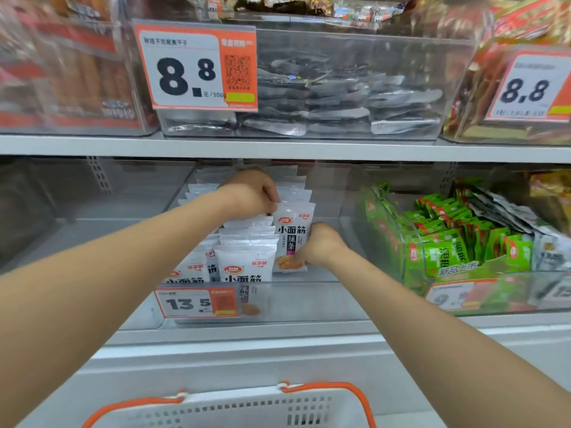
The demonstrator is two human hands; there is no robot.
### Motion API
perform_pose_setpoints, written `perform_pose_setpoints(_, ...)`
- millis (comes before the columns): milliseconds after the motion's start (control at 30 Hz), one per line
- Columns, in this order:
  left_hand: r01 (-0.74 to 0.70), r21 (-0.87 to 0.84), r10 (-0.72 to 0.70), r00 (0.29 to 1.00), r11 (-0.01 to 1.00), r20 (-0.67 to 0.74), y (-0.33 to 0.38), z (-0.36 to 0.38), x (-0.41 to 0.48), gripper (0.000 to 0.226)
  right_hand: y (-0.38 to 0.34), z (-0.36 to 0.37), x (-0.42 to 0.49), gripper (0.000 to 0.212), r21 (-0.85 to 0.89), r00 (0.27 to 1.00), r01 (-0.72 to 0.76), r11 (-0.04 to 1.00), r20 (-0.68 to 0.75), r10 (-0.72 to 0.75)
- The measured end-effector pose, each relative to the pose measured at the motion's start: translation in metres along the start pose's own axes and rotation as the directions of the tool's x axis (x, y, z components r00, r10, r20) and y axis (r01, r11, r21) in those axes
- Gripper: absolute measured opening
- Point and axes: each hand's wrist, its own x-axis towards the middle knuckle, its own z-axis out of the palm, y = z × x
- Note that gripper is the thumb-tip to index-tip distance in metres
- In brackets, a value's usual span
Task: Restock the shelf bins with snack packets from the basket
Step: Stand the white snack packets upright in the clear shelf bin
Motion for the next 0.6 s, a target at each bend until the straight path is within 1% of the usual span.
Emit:
perform_pose_setpoints(67, 0.005, -0.026, -0.005, 1.0, 1.0, -0.02, -0.002, 0.002, 0.0, 0.009, -0.002, -0.001, 0.001, 0.039, -0.005, 1.0, 0.0, 1.0, -0.017, 0.0)
perform_pose_setpoints(133, 0.009, -0.055, -0.011, 0.999, 0.998, -0.037, -0.004, 0.005, -0.001, 0.01, -0.001, -0.001, 0.001, 0.038, -0.001, 1.0, -0.001, 1.0, -0.003, 0.001)
perform_pose_setpoints(233, 0.01, -0.076, -0.014, 0.999, 0.997, -0.051, -0.006, 0.006, -0.002, 0.011, 0.0, 0.0, -0.001, 0.038, -0.03, 0.999, -0.001, 1.0, 0.042, 0.002)
perform_pose_setpoints(333, 0.008, -0.094, -0.012, 0.999, 0.996, -0.049, -0.006, 0.006, -0.005, 0.009, 0.003, -0.001, -0.002, 0.041, -0.024, 0.995, -0.016, 1.0, 0.098, 0.018)
perform_pose_setpoints(467, 0.016, -0.099, -0.021, 0.999, 0.995, -0.049, -0.006, 0.005, -0.007, 0.003, 0.004, -0.005, -0.005, 0.046, -0.054, 0.997, -0.036, 0.998, 0.073, 0.04)
perform_pose_setpoints(567, 0.026, -0.12, -0.034, 0.997, 0.992, -0.064, -0.009, 0.005, -0.01, 0.018, 0.0, -0.014, -0.013, 0.036, -0.1, 0.997, -0.042, 0.994, 0.064, 0.048)
perform_pose_setpoints(600, 0.021, -0.123, -0.031, 0.996, 0.992, -0.082, -0.009, 0.005, -0.011, 0.022, -0.001, -0.019, -0.017, 0.038, -0.107, 0.997, -0.046, 0.993, 0.062, 0.053)
